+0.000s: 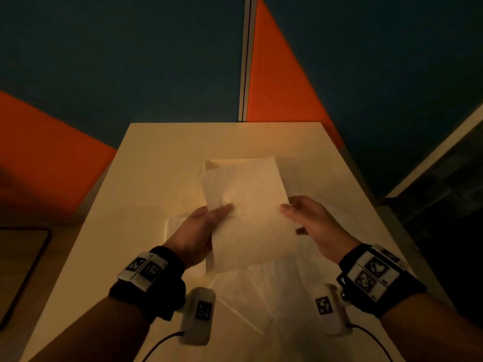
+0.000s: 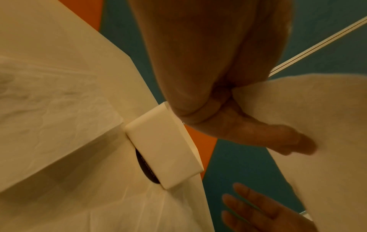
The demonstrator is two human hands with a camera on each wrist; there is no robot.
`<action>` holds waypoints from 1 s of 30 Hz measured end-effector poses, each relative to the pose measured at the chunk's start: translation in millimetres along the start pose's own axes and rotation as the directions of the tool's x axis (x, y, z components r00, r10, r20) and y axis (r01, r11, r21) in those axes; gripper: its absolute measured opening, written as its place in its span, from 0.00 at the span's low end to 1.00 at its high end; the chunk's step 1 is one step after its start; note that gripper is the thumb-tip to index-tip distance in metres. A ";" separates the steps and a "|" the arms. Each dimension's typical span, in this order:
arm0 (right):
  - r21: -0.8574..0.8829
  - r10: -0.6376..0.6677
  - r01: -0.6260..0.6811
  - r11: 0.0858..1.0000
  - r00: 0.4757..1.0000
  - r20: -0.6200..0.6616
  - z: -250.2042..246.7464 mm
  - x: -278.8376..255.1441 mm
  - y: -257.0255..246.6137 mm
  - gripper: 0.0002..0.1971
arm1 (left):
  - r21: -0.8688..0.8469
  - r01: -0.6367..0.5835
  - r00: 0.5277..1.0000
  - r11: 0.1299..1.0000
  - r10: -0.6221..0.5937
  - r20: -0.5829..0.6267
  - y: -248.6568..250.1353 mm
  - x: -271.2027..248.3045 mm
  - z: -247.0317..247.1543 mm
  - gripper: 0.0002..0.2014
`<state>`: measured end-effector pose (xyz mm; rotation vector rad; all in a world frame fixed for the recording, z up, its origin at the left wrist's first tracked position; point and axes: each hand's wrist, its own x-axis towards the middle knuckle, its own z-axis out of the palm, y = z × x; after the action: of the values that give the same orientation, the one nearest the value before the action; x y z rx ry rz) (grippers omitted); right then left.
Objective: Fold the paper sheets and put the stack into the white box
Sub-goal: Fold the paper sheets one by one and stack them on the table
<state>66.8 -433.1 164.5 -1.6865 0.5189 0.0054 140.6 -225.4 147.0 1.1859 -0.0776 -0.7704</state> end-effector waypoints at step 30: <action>-0.121 -0.114 0.173 0.977 0.915 0.387 -5.6 -1.6 -35.2 0.10 | 0.398 0.014 0.892 0.917 -0.192 0.410 22.8 -5.8 5.3 0.14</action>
<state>75.6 -434.7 199.0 -1.8143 0.1037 0.2661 145.2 -222.8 170.5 1.3728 -0.5720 -1.1506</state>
